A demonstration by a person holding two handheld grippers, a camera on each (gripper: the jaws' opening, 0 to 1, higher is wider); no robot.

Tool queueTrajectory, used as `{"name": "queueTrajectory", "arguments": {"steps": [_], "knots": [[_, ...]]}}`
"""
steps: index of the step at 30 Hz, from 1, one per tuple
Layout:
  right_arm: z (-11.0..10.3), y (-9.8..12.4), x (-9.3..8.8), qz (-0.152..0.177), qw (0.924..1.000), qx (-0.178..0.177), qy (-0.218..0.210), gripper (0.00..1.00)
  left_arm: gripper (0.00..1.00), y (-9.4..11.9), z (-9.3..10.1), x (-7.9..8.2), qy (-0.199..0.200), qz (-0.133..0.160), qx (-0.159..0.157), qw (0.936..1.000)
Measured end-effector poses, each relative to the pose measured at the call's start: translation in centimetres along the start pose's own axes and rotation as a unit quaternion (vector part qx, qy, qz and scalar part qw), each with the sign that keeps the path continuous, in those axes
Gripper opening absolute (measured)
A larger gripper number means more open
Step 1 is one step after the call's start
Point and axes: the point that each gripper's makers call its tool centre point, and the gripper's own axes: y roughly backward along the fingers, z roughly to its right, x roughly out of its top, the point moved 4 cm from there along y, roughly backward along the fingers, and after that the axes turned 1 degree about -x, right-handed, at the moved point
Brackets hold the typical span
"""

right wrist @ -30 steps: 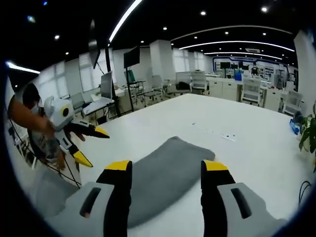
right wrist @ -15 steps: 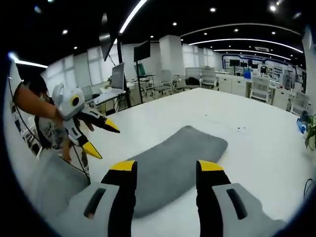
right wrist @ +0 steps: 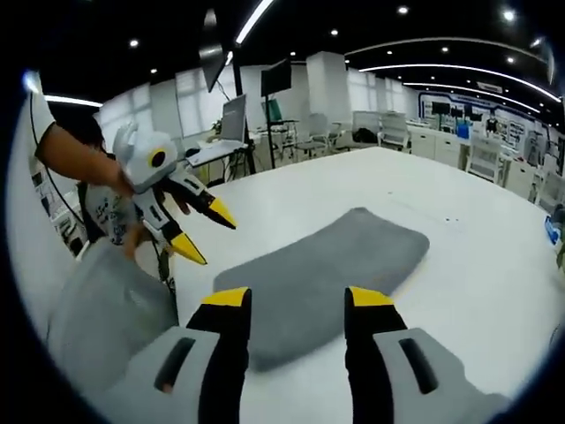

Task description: Fold the towel on the table until its edges align and the towel forms a compact rectangular stack.

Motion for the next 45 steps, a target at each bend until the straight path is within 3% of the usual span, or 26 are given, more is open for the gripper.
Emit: {"name": "queueTrajectory", "arguments": {"steps": [9,17,21,26,33,40,45], "knots": [[-1.6,-0.9,-2.0,-0.028,0.9989,0.031,0.021,0.38,0.42,-1.2,0.8,-1.1,-0.029,-0.031,-0.017,0.999],[-2.1,-2.5,-4.2,-0.045,0.9978,0.04,0.028,0.39,0.42,-2.0,0.7,-1.9,-0.02,-0.041,-0.023,0.9987],[-2.5,-2.5,-4.4,-0.053,0.9972,0.045,0.026,0.39,0.42,-2.1,0.8,-2.2,-0.02,-0.044,-0.027,0.9984],[-3.2,-3.3,-5.7,-0.075,0.9952,0.053,0.034,0.39,0.43,-2.9,0.9,-3.7,-0.032,-0.07,-0.04,0.9962],[-3.2,-4.6,-8.0,-0.107,0.9916,0.056,0.046,0.39,0.44,-3.9,1.4,-4.9,-0.035,-0.092,-0.055,0.9936],[-3.4,-5.3,-9.1,-0.128,0.9892,0.051,0.051,0.37,0.42,-4.5,1.6,-5.7,-0.034,-0.105,-0.064,0.9919],[-3.1,-5.8,-9.5,-0.154,0.9835,0.047,0.083,0.34,0.4,-5.3,1.6,-6.3,-0.05,-0.114,-0.067,0.9899]]}}
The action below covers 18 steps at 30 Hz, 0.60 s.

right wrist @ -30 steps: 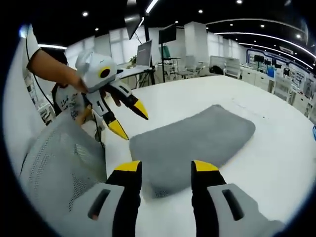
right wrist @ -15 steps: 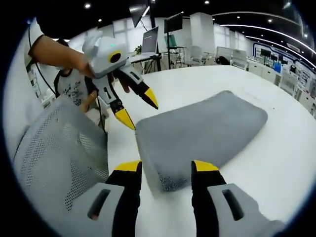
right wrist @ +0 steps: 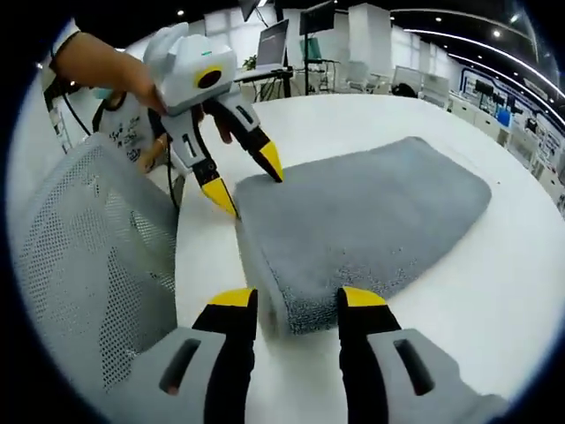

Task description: Fold the towel on the table until its edges align and the towel forms a compact rectangular stack.

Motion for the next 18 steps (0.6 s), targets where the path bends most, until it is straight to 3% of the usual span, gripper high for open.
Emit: {"name": "queueTrajectory", "arguments": {"steps": [5,13,18], "knots": [[0.5,-0.1,-0.3,-0.008,0.9997,-0.015,0.018,0.26,0.37,-0.2,-0.4,0.2,0.008,-0.001,-0.002,1.0],[0.2,0.3,-0.6,-0.011,0.999,-0.016,0.041,0.24,0.33,-0.5,-0.4,0.6,0.011,-0.001,0.0,0.9999],[0.5,1.3,-1.6,-0.013,0.9989,-0.018,0.042,0.23,0.3,-1.1,0.6,1.6,0.007,-0.002,0.0,1.0]]}}
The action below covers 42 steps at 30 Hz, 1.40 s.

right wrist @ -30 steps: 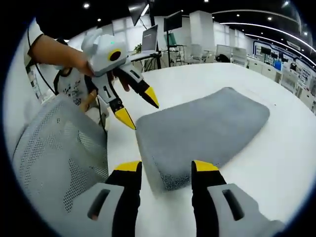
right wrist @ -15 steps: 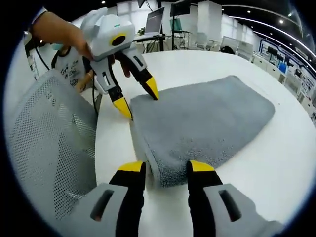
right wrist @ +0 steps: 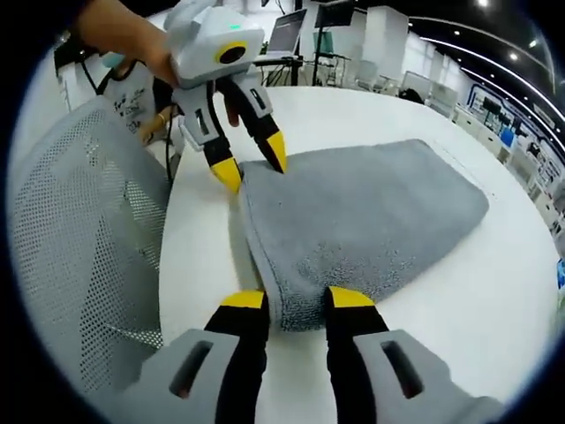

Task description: Fold the towel on the table until its edges align and the towel forms a compact rectangular stack.

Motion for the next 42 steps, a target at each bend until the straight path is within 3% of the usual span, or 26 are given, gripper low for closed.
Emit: {"name": "queueTrajectory", "arguments": {"steps": [15,19,29,42], "knots": [[0.6,4.8,-5.4,-0.01,0.9995,0.007,-0.031,0.29,0.3,-3.7,3.6,5.0,-0.012,-0.001,-0.018,0.9998],[0.8,5.7,-6.5,-0.019,0.9997,0.001,-0.015,0.26,0.3,-4.3,4.6,5.8,-0.013,-0.004,-0.023,0.9996],[-0.3,7.0,-8.1,-0.018,0.9992,-0.004,0.036,0.31,0.27,-4.9,6.2,7.1,-0.013,-0.005,-0.022,0.9997],[0.3,7.3,-8.7,-0.021,0.9991,-0.016,0.034,0.13,0.16,-5.1,6.9,7.5,-0.013,-0.007,-0.02,0.9997]]}}
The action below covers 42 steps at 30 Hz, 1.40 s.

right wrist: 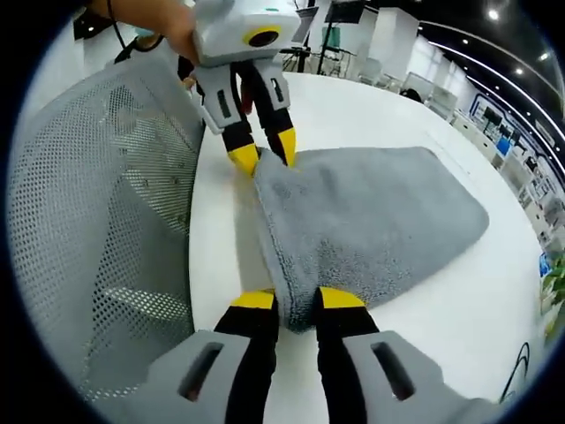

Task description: Fold the towel on the table until its edges align and the towel forms a compact rectangular stack.

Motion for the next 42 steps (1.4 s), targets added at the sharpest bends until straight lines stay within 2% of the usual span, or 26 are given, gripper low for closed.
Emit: {"name": "queueTrajectory", "arguments": {"steps": [8,15,29,35,42], "knots": [[-0.4,0.7,0.0,-0.012,0.9997,0.02,-0.003,0.08,0.1,0.7,0.9,-0.2,-0.006,-0.012,-0.013,0.9998],[-1.0,2.0,0.8,0.017,0.9972,0.045,-0.058,0.07,0.09,1.6,1.2,-0.3,-0.001,-0.013,-0.034,0.9993],[-1.5,4.3,2.2,0.034,0.9927,0.081,-0.082,0.06,0.08,4.1,1.7,1.0,0.0,-0.007,-0.064,0.9979],[-1.9,4.9,2.6,0.038,0.9904,0.098,-0.09,0.06,0.08,5.0,1.9,1.4,0.007,-0.011,-0.079,0.9968],[-2.4,6.3,3.9,0.05,0.9862,0.117,-0.105,0.06,0.08,6.6,2.2,1.8,0.025,-0.004,-0.099,0.9947]]}}
